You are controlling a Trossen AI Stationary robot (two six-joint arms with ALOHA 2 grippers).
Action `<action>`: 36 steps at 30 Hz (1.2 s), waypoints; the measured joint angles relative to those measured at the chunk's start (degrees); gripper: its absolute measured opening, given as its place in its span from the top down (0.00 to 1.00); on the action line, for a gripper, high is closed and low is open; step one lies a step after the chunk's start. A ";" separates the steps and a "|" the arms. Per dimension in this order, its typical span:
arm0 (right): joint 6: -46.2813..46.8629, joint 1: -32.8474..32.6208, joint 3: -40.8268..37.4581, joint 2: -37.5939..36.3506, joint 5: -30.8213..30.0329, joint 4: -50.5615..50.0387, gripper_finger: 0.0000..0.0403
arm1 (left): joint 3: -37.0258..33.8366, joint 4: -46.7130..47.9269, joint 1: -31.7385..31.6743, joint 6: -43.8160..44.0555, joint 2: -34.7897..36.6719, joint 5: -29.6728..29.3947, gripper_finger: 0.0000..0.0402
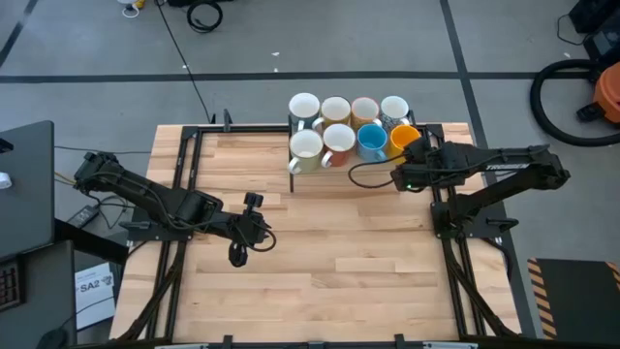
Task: Place coffee mugs
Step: Return to Home Position
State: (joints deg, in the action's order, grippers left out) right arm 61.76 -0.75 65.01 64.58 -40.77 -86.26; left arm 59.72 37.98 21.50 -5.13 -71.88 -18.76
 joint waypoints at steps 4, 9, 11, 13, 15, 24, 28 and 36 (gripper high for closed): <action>-0.50 -2.64 2.37 -1.92 -0.02 -0.04 0.52 | 0.00 0.00 0.00 0.00 0.00 0.00 0.72; -3.32 -6.30 5.47 -4.65 0.57 0.17 0.52 | 0.00 0.00 0.00 0.02 0.00 -0.01 0.72; -5.27 -7.53 6.26 -5.79 2.32 0.45 0.52 | 0.00 0.00 0.01 0.02 0.00 -0.01 0.72; -7.28 -8.72 6.58 -6.92 4.98 1.07 0.52 | 0.00 0.00 0.00 0.02 0.00 0.00 0.72; -9.20 -9.94 6.65 -7.93 7.84 2.19 0.52 | 0.00 -0.01 0.00 0.02 0.00 -0.02 0.72; -24.51 -16.13 6.65 -10.48 9.94 15.32 0.52 | 0.00 0.00 0.00 -0.02 0.00 -0.02 0.72; -31.51 -17.52 6.65 -11.19 7.65 21.32 0.52 | 0.00 0.00 0.00 -0.02 0.00 -0.01 0.72; -46.88 -18.06 2.82 -14.66 -0.10 38.43 0.52 | 0.00 -0.02 -0.07 -0.02 0.00 -0.02 0.72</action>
State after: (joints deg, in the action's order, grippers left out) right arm 14.88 -18.81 67.83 49.92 -40.87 -47.82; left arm 59.72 37.95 21.43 -5.15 -71.88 -18.79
